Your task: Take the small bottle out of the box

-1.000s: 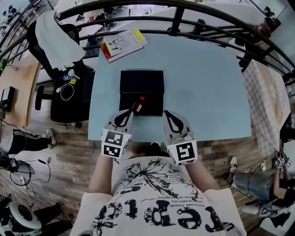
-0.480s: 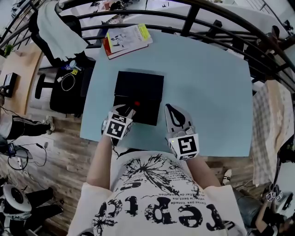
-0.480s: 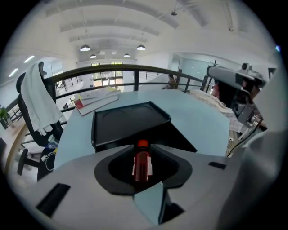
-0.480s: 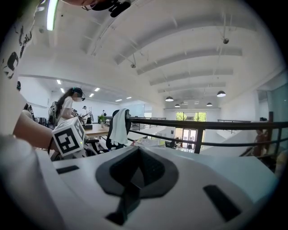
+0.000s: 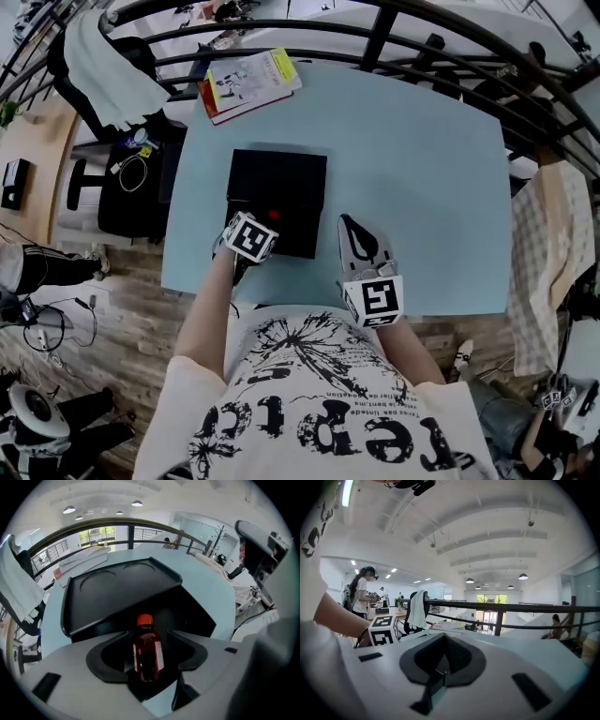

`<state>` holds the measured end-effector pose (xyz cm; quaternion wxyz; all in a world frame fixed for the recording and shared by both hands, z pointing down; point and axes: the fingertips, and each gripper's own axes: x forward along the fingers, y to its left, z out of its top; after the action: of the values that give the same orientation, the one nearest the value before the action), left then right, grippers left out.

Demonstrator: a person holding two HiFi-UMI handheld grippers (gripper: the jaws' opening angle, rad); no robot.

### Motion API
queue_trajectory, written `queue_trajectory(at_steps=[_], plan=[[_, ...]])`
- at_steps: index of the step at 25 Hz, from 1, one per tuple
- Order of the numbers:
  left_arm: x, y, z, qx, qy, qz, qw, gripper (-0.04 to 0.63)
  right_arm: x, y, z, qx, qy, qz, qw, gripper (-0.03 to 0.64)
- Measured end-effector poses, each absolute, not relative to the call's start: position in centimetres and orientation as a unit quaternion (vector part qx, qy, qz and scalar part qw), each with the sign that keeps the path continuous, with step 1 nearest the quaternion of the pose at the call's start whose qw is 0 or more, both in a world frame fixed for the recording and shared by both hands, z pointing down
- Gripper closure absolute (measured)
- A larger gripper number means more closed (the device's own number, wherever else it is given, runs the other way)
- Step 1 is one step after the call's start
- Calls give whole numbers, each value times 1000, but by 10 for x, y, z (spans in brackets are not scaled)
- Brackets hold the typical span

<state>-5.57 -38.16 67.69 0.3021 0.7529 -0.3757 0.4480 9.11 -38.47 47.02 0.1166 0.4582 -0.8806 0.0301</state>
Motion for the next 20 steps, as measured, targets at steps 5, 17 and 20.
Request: queue_trajectory(at_steps=[5,17,20], plan=[[-50,-382,696,750,-340,484,297,345,100,-385,465,484,-868,32,109,606],[-57,-378,711,748,-332,490,299,356,108,-383,465,526,-842,37,111,606],[-59,-384,705,755,-336,483,289,357,103,-379,464,526,-842,35,113,606]])
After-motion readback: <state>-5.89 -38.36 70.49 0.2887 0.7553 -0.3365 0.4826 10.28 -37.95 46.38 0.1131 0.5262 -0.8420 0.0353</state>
